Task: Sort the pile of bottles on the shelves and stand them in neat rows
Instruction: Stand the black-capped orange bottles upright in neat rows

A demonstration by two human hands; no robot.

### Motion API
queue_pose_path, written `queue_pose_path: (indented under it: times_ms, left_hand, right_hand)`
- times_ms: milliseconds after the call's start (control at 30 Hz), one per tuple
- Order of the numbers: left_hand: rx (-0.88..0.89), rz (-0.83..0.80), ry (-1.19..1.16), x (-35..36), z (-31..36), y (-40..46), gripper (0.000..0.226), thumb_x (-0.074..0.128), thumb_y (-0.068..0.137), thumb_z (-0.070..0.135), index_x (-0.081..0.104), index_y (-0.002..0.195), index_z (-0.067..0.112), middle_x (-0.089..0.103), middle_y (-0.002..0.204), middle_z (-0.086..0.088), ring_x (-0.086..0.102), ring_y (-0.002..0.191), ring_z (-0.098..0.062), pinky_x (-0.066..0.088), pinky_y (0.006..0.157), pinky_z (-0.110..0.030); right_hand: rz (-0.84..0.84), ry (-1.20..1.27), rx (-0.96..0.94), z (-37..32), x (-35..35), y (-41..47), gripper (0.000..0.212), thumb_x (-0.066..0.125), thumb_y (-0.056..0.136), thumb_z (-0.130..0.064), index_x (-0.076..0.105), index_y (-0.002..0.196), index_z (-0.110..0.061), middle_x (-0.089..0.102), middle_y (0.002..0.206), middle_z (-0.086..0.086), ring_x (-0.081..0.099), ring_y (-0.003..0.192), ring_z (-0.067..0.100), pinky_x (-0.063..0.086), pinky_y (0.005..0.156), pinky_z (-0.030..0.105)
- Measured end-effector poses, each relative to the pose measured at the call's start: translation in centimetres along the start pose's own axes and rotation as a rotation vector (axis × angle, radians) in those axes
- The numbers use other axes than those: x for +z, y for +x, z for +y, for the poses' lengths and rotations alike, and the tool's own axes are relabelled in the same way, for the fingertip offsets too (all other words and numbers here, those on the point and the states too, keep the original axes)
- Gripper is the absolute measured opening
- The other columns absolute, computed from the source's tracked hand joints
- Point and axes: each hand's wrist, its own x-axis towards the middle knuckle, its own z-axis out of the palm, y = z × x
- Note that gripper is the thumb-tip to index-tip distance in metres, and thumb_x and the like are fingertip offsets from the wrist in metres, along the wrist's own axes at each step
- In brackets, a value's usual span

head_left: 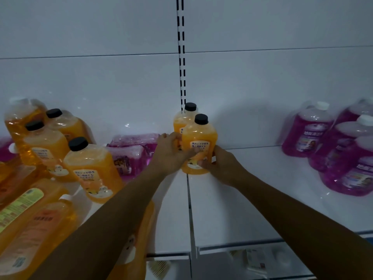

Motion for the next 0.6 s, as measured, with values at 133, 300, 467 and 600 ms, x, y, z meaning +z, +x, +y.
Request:
queue_pose_path:
  times_ms: [133,300,467,600]
  left_hand:
    - [-0.108,-0.125,-0.209,0.1,-0.2,0.3,0.047,0.074,0.079,0.036,0.054,0.119,0.02,0.067,0.111,0.005,0.067,0.099,-0.013,0.058,0.078,-0.031]
    - [-0.142,-0.142,-0.204,1.5,-0.1,1.0,0.052,0.071,0.081,0.04,0.048,0.125,0.022,0.059,0.121,0.004,0.059,0.11,-0.016,0.055,0.088,-0.042]
    - [-0.095,-0.16,-0.096,1.1,0.1,1.3,0.053,0.071,0.082,0.038,0.05,0.126,0.018,0.061,0.119,0.004,0.061,0.108,-0.015,0.055,0.08,-0.03]
    - [-0.056,-0.146,0.134,0.0,0.3,0.2,0.052,0.068,0.083,0.042,0.05,0.123,0.015,0.059,0.116,0.005,0.059,0.104,-0.013,0.051,0.08,-0.025]
  right_hand:
    - [-0.023,0.106,-0.051,-0.6,-0.2,0.0,0.038,0.061,0.093,-0.025,0.044,0.127,-0.028,0.055,0.106,-0.023,0.058,0.088,-0.012,0.041,0.066,-0.002]
    - [0.001,0.078,-0.059,0.4,-1.0,0.1,0.048,0.057,0.094,-0.027,0.04,0.139,-0.02,0.054,0.115,-0.014,0.054,0.088,-0.011,0.04,0.068,-0.004]
    - [0.024,0.075,-0.086,0.9,-0.9,0.4,0.039,0.06,0.092,-0.029,0.049,0.129,-0.023,0.058,0.111,-0.014,0.056,0.087,-0.015,0.045,0.074,0.005]
    - [0.237,-0.108,0.113,1.3,-0.1,-0.3,0.056,0.068,0.082,-0.049,0.048,0.125,-0.018,0.051,0.11,-0.007,0.059,0.092,0.011,0.051,0.077,0.031]
